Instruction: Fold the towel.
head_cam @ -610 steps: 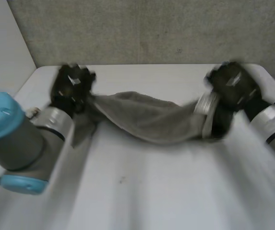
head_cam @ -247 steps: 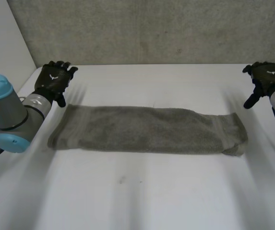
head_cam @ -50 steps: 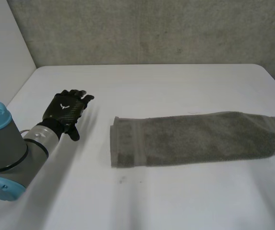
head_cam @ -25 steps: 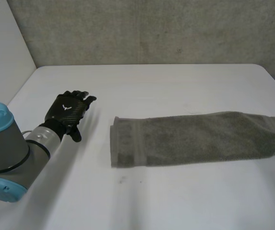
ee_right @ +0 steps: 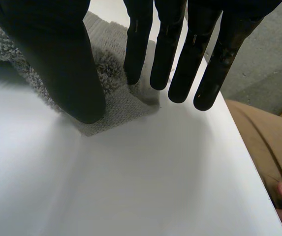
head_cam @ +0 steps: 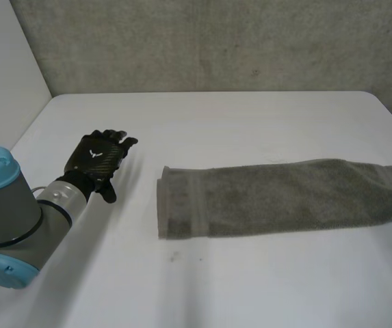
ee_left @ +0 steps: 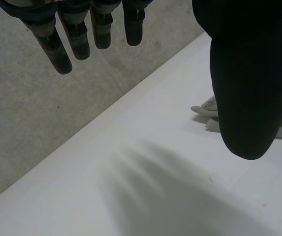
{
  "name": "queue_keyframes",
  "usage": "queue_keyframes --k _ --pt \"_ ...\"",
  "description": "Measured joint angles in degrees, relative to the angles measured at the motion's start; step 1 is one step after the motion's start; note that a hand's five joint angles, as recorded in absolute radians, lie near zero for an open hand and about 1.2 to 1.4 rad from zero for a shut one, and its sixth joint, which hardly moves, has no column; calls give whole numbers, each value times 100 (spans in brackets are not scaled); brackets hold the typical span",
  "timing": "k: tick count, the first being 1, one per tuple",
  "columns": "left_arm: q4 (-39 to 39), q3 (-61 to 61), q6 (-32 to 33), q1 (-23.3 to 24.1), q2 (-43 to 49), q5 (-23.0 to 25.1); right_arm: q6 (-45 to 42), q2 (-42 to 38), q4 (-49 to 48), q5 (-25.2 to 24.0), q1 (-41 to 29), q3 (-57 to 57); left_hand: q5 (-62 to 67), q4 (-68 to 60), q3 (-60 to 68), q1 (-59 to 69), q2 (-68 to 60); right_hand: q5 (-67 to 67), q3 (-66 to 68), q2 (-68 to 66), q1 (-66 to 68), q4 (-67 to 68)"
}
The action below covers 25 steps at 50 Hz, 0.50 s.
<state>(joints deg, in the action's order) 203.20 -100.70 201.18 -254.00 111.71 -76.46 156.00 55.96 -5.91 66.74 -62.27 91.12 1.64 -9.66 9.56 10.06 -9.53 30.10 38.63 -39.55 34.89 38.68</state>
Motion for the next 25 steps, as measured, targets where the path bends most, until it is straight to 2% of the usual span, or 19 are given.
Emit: queue_keyframes --k 3,5,6,7,9,17,25 --pt "0 0 0 0 0 0 4 -7 -3 -2 -5 -9 0 0 0 0 0 145 232 -144 44 233" --pt "0 1 0 0 0 0 7 -6 -7 -6 -8 -12 0 0 0 0 0 1238 1513 -1508 1156 1514" --pt "0 0 0 0 0 0 8 -5 -9 -7 -9 -13 0 0 0 0 0 1238 1513 -1508 1156 1514" --pt "0 0 0 0 0 0 11 -1 -17 -11 -11 -14 0 0 0 0 0 2168 2539 -2476 1854 2559" --pt "0 -1 0 0 0 0 14 10 -32 -11 -15 -24 0 0 0 0 0 2387 2852 -2752 1870 2906" --pt "0 -1 0 0 -1 -3 -23 141 -41 71 -112 -153 0 0 0 0 0 2396 2881 -2752 1870 2953" --pt "0 -1 0 -1 -25 -11 -41 736 -162 88 -844 -225 0 0 0 0 0 2433 2904 -2752 1870 2954"
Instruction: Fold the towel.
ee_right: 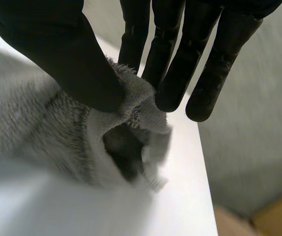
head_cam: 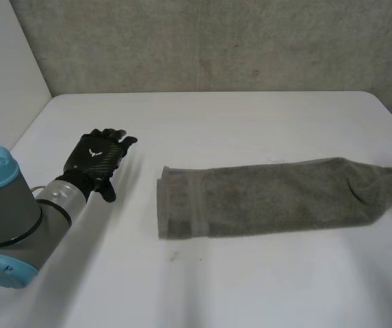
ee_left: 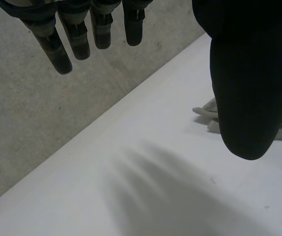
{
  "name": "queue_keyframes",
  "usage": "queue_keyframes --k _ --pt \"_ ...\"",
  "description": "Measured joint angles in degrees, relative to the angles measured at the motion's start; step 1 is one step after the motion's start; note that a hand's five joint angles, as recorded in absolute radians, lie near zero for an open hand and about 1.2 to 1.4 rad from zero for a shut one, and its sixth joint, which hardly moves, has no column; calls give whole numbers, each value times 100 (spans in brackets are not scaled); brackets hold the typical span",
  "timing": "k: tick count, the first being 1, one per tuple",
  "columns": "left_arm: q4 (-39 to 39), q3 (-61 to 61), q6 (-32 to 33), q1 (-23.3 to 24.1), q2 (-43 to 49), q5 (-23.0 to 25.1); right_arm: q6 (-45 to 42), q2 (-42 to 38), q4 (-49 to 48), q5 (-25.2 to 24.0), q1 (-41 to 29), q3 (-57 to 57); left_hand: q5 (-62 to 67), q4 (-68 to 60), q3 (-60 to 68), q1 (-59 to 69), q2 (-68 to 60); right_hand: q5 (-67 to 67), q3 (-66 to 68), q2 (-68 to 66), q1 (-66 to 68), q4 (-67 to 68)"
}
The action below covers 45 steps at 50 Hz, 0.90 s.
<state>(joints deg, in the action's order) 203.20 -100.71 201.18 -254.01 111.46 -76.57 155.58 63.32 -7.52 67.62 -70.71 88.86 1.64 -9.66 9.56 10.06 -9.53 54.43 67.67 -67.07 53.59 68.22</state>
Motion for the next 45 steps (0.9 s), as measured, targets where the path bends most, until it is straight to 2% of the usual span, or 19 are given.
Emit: queue_keyframes --k 1,5,7,11,16,22,30,37,38,40,41,42,44,45 --pt "0 -1 0 0 -17 -4 7 295 -175 -25 -520 26 0 0 0 0 0 47 55 0 0 3" --pt "0 -2 0 1 -34 -5 21 475 -336 -66 -1003 48 0 0 0 0 0 48 55 0 0 15" --pt "0 -2 0 0 -44 -7 26 632 -537 -148 -1818 49 0 0 0 0 0 48 55 0 0 22" --pt "0 -2 0 0 -48 -7 18 663 -648 -213 -2678 -3 0 0 0 0 0 48 55 0 0 22" --pt "0 -2 0 0 -49 -7 14 473 -690 -235 -3731 -157 0 0 0 0 0 49 55 0 0 22" --pt "2 -2 0 -1 -45 -7 14 -243 -651 -239 -4999 -589 0 0 0 0 0 48 55 0 0 22" --pt "9 -1 0 -10 -37 -13 -11 -1294 -560 -225 -5786 -1161 0 0 2 0 0 48 55 0 0 22" --pt "9 16 -11 -15 -51 -132 -57 -1557 -529 -173 -5892 -1444 0 0 2 0 0 3 -43 114 -34 -80" --pt "9 35 -17 -15 -58 -208 -41 -1475 -523 -140 -5888 -1502 0 0 2 0 0 -1466 -1679 1700 -1361 -1721" --pt "10 55 -22 -15 -67 -282 -8 -1362 -516 -104 -5878 -1511 0 0 2 0 0 -2636 -2916 2934 -2373 -2968" --pt "10 67 -26 -15 -71 -318 25 -1258 -512 -71 -5867 -1511 0 0 2 0 0 -2636 -2916 2934 -2373 -2968" --pt "12 82 -31 -14 -78 -355 58 -1167 -506 -40 -5857 -1506 0 0 2 0 0 -4218 -4526 4530 -3717 -4578" --pt "13 109 -44 -12 -89 -412 106 -1054 -489 6 -5842 -1489 0 0 2 0 0 -4218 -4526 4530 -3717 -4578" --pt "14 177 -108 0 -123 -510 309 -666 -416 201 -5767 -1409 0 0 2 0 0 -5023 -5514 5340 -4118 -5485"
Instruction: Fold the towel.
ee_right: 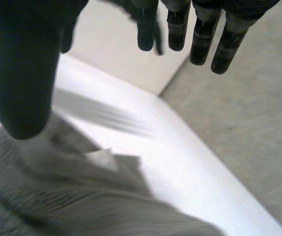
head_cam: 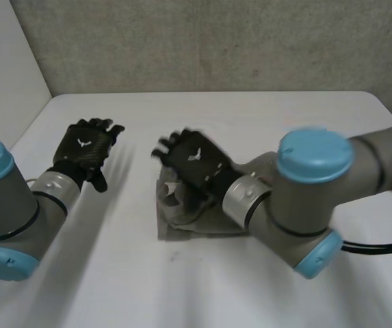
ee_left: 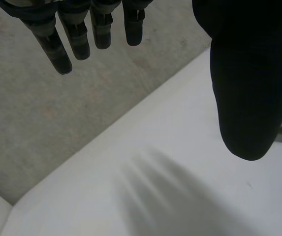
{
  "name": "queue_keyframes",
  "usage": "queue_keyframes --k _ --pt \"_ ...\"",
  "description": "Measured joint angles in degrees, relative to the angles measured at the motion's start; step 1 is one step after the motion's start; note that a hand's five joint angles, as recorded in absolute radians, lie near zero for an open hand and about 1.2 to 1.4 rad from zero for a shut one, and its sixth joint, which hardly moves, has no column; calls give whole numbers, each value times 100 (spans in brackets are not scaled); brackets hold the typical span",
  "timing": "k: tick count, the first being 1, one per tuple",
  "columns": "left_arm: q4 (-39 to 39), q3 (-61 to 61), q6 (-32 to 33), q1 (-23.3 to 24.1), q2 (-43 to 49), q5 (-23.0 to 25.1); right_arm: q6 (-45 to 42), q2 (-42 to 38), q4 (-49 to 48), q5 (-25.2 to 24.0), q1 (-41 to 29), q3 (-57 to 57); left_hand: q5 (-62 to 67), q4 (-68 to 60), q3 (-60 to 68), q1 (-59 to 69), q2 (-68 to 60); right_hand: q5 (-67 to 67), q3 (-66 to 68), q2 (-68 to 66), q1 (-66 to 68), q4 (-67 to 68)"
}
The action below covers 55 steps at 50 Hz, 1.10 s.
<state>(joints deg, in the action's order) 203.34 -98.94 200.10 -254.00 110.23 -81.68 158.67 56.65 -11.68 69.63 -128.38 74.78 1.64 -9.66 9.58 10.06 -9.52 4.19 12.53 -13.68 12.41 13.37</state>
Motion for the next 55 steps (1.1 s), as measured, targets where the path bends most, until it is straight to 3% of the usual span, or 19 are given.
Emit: queue_keyframes --k 3,7,12,16,17,20,29,34,42,46,50,55 --pt "-1 57 -84 23 -32 -61 187 293 94 175 130 94 0 0 0 0 0 -1 -10 10 0 -1" --pt "-10 251 -646 269 -128 -129 684 1018 531 594 894 513 0 -13 0 0 0 -26 -10 10 0 -1" --pt "-36 486 -1358 715 -131 -119 842 1336 933 684 1562 1003 0 -56 77 19 -93 -26 -10 10 0 -1" --pt "-46 580 -1557 883 -88 -109 852 1379 1020 677 1716 1165 0 -56 87 20 -93 -26 -10 10 0 -1" --pt "-91 831 -1810 1250 201 -94 812 1417 1120 626 2004 1641 0 -81 88 20 -99 -26 -10 10 0 -1" --pt "-201 1131 -1878 1550 642 -95 723 1405 1073 576 2086 1940 0 -81 98 19 -102 -26 -10 10 0 -1" --pt "-623 1933 -1842 1912 1771 -111 238 1315 389 508 2075 2692 0 -102 117 20 -122 -2 31 -16 19 28" --pt "-710 2174 -1766 1906 2200 -151 -14 1173 -115 545 2043 2941 4 -172 193 134 -199 657 851 -682 538 774" --pt "-675 2197 -1219 1865 2364 -996 -479 768 -451 755 2051 2969 56 -275 287 222 -292 2085 2416 -2374 1922 2326" --pt "-648 2071 -847 1868 2233 -1654 -859 611 -540 999 2138 2935 49 -261 275 206 -279 4015 4310 -4263 2754 4321" --pt "-592 1910 -715 1894 2004 -1898 -1103 579 -616 1153 2202 2906 36 -255 265 204 -273 5056 5484 -4995 2842 5436" --pt "-512 1709 -717 1961 1770 -1911 -1198 626 -670 1193 2191 2822 37 -255 265 204 -273 5186 5519 -5280 3507 5483"
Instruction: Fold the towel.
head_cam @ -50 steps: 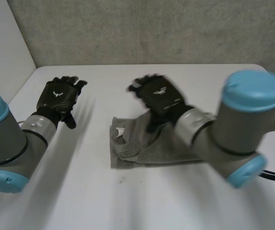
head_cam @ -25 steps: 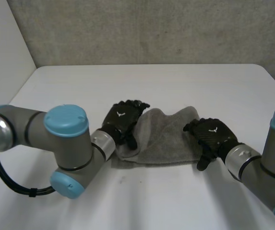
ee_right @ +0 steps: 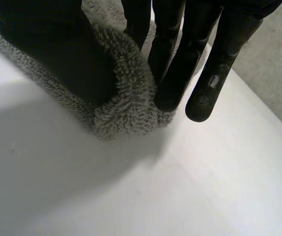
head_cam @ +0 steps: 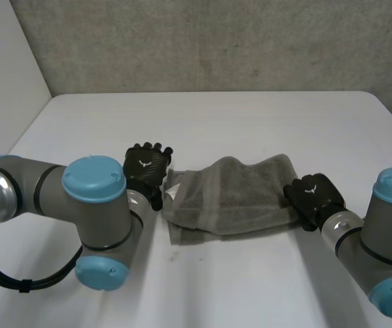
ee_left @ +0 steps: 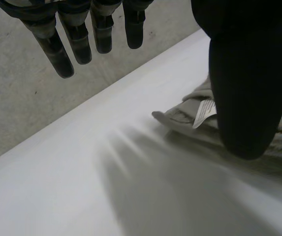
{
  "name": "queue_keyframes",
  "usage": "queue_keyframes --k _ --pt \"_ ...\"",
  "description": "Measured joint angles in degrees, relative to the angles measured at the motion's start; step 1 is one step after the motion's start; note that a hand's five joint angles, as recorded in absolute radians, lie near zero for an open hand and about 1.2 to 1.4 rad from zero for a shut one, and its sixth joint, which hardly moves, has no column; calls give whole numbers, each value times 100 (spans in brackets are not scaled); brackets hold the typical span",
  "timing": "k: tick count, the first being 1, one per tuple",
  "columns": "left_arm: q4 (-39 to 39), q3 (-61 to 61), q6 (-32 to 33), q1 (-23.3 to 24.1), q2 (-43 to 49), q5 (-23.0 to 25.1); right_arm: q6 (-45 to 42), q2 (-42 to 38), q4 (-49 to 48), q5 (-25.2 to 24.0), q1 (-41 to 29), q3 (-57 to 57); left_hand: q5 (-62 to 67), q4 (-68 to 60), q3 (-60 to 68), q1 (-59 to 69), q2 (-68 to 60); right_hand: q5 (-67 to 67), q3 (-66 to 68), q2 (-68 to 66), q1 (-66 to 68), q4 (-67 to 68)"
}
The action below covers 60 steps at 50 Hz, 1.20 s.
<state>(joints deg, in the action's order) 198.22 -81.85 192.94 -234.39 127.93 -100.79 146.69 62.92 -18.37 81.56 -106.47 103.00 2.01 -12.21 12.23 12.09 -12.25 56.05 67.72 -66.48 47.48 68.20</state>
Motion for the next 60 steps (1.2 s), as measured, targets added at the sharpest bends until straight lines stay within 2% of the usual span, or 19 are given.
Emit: queue_keyframes --k 11,14,22,24,29,31,35,37,38,41,47,48,50,55,60 --pt "19 -483 -29 383 -441 19 -565 151 34 37 -356 -713 -1 14 -17 0 21 24 1 -38 395 3" --pt "12 -766 -23 404 -858 -8 -1055 149 48 38 -1124 -1311 -1 33 -24 -6 34 26 42 -65 538 23" --pt "29 -1332 15 -93 -1705 -71 -1522 -339 53 -100 -2456 -1971 -16 91 -94 -57 91 26 72 -87 558 23" --pt "36 -1526 9 -356 -1980 -66 -1573 -661 90 -169 -2826 -2078 -27 111 -113 -68 111 26 73 -88 560 23" --pt "43 -1700 -11 -677 -2243 -42 -1592 -1104 190 -231 -3157 -2113 -37 157 -159 -115 157 26 73 -88 577 23" --pt "46 -1713 -20 -761 -2287 -30 -1560 -1195 241 -242 -3203 -2086 -37 176 -184 -130 181 -385 -511 461 356 -557" --pt "67 -1643 -41 -853 -2318 -10 -1443 -1111 301 -249 -3182 -1983 -39 205 -213 -172 218 -2498 -2786 2874 -1451 -3029" --pt "73 -1619 -46 -863 -2318 -6 -1421 -1079 306 -249 -3172 -1964 -39 211 -228 -173 221 -2498 -2786 2874 -1451 -3029" --pt "102 -1529 -72 -853 -2301 16 -1219 -868 306 -240 -3094 -1871 -39 213 -229 -173 223 -3466 -3619 3849 -2480 -4216" --pt "182 -1264 -184 -773 -2218 119 -595 -345 295 -216 -2802 -1653 -39 213 -229 -173 223 -4978 -5346 5242 -3491 -5452" --pt "238 -731 -632 -483 -1884 422 1062 601 329 -215 -1993 -1317 -41 206 -215 -173 213 -5214 -5553 5300 -3520 -5486" --pt "226 -584 -807 -365 -1755 510 1656 815 395 -233 -1708 -1267 -41 199 -215 -171 210 -5215 -5553 5300 -3520 -5486" --pt "182 -452 -1003 -218 -1599 587 2224 958 522 -280 -1427 -1256 -41 199 -203 -157 204 -5215 -5553 5300 -3520 -5486" --pt "-67 -291 -1319 64 -1249 637 3066 868 1067 -627 -975 -1479 -41 198 -188 -154 189 -5215 -5553 5300 -3520 -5486" --pt "-448 -286 -1404 186 -1000 458 3234 300 1640 -1061 -877 -1962 -41 198 -188 -157 189 -5218 -5553 5300 -3520 -5486"
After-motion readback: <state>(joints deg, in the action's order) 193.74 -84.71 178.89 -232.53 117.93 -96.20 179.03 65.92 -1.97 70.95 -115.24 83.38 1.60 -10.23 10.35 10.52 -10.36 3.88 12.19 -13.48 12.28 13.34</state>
